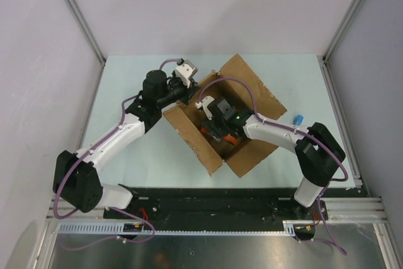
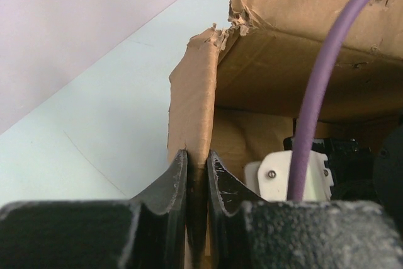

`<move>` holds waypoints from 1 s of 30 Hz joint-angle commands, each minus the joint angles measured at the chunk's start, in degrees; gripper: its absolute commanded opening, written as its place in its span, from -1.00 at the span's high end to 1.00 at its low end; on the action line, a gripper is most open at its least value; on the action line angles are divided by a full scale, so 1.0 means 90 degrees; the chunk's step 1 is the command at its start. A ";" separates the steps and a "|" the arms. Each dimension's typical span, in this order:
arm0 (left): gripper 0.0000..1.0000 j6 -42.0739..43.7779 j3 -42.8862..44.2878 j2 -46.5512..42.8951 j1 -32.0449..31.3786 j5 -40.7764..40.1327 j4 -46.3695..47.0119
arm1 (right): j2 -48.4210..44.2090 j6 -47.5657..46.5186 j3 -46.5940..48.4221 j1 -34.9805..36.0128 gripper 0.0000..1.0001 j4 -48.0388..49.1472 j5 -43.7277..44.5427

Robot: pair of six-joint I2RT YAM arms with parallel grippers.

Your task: Unpack the express box

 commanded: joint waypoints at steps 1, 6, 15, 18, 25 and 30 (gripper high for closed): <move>1.00 -0.0008 0.0186 -0.0027 0.0013 0.0368 0.0554 | 0.0309 -0.0245 0.0100 -0.0015 -0.32 0.0008 0.0398; 1.00 0.0011 0.0176 -0.0007 0.0023 0.0320 0.0554 | 0.0359 -0.0196 0.0100 0.0014 -0.27 -0.0148 0.0417; 1.00 0.0138 0.0157 -0.0036 0.0023 0.0212 0.0554 | 0.0203 -0.0303 0.0100 -0.0025 -0.25 -0.0900 0.0261; 0.99 0.0148 0.0166 -0.0017 0.0023 0.0232 0.0554 | 0.0173 -0.0323 0.0100 -0.0054 -0.25 -0.1027 0.0544; 1.00 0.0109 0.0157 -0.0007 0.0033 0.0398 0.0554 | 0.0465 -0.0079 0.0090 -0.0073 -0.03 -0.0336 0.0808; 1.00 0.0060 0.0118 -0.0017 0.0052 0.0456 0.0544 | 0.0330 -0.0108 -0.0076 0.0102 -0.14 0.0407 0.0741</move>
